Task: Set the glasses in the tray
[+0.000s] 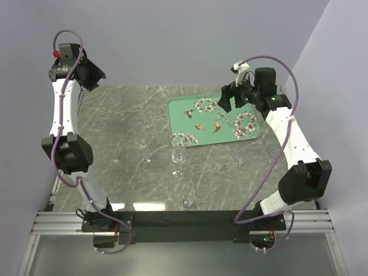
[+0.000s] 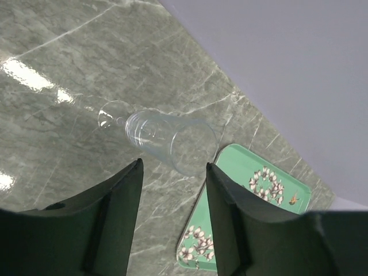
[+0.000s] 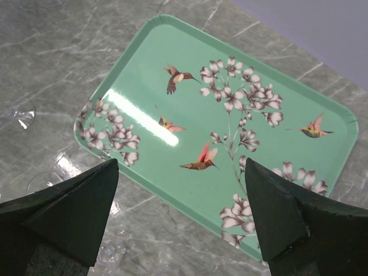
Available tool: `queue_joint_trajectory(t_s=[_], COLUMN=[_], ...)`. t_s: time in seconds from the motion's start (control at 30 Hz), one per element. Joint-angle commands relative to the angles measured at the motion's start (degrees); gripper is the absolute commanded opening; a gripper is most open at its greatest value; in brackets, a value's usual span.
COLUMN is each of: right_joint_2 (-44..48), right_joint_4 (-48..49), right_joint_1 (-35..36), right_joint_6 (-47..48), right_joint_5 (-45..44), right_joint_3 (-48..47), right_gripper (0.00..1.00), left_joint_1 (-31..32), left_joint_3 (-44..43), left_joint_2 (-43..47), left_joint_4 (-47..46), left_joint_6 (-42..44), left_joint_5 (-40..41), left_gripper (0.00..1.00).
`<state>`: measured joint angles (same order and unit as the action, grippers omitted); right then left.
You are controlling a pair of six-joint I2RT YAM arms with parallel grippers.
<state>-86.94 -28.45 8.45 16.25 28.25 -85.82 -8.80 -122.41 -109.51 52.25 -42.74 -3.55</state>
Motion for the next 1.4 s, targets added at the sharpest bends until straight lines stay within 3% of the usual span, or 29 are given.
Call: queue_joint_trajectory(t_s=[0.0, 0.2, 0.57, 1.1, 1.37], right_joint_2=[0.1, -0.34, -1.66, -2.62, -2.27], right_joint_4=[0.59, 0.76, 0.67, 0.94, 1.38], right_joint_1=[-0.89, -1.59, -3.35, -5.72, -6.51], right_joint_6=[-1.4, -1.57, -2.27, -3.51, -4.38], right_joint_5=[2.25, 2.25, 2.86, 4.18, 4.71], right_joint_3=[-2.16, -1.98, -3.65, -4.27, -3.48], right_gripper=[0.96, 0.95, 0.95, 0.93, 0.92], left_joint_1=[0.1, 1.15, 2.38, 6.25, 8.36], left_joint_3=[-4.67, -6.96, -8.72, -12.24, -10.04], left_joint_2=[-2.36, -5.44, -7.91, -8.79, -5.1], left_joint_4=[1.71, 2.85, 6.37, 7.08, 2.42], left_joint_6=[0.11, 1.25, 3.71, 10.39, 13.03], left_joint_5=[-1.54, -1.9, 2.14, 7.68, 7.51], left_gripper=[0.53, 0.51, 0.37, 0.0, 0.0])
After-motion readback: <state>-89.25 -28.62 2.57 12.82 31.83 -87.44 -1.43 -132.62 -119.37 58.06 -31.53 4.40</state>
